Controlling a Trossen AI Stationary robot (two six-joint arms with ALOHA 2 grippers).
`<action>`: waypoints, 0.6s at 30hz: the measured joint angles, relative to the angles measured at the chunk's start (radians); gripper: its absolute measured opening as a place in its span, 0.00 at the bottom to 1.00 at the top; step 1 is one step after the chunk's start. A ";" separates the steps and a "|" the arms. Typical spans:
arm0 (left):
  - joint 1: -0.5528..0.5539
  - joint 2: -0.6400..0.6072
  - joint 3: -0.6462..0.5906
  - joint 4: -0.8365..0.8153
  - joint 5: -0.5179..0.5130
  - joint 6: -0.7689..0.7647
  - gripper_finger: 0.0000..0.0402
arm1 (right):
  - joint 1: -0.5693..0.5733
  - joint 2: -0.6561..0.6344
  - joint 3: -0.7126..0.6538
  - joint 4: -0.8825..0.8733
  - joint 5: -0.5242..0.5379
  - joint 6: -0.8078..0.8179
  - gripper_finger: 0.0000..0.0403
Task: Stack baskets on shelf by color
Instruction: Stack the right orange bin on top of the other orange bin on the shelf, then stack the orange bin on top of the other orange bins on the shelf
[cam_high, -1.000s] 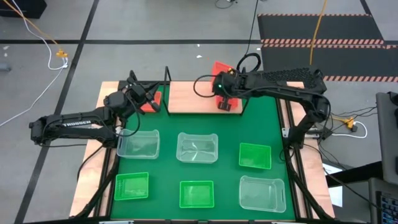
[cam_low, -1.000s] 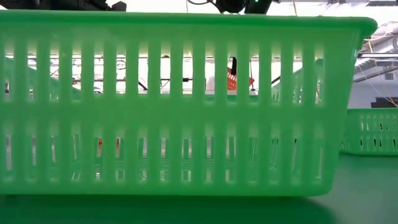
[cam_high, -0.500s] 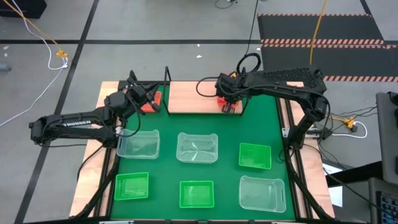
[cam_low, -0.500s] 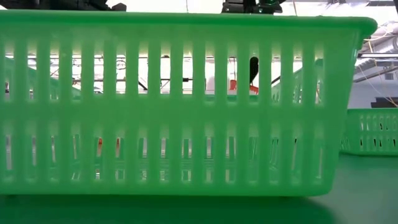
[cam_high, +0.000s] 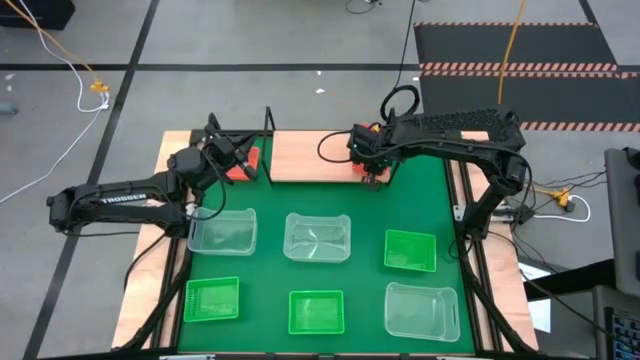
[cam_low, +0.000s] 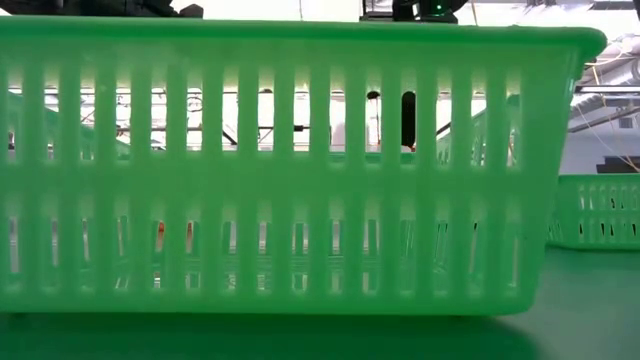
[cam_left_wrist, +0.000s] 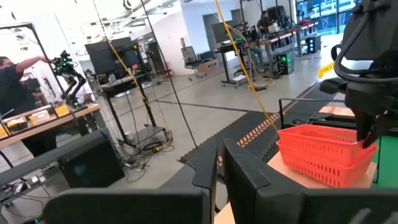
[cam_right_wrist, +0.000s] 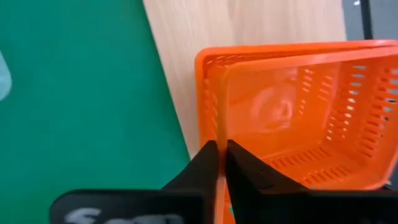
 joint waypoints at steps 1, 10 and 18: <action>0.000 0.000 0.000 0.000 0.000 -0.001 0.08 | 0.000 0.000 0.000 0.003 0.000 0.000 0.09; 0.000 0.000 0.000 0.000 0.000 -0.001 0.08 | 0.000 0.000 0.000 0.034 -0.037 -0.100 0.29; 0.000 0.000 0.000 -0.001 0.000 0.000 0.08 | 0.034 -0.006 0.000 0.052 -0.154 -0.077 0.31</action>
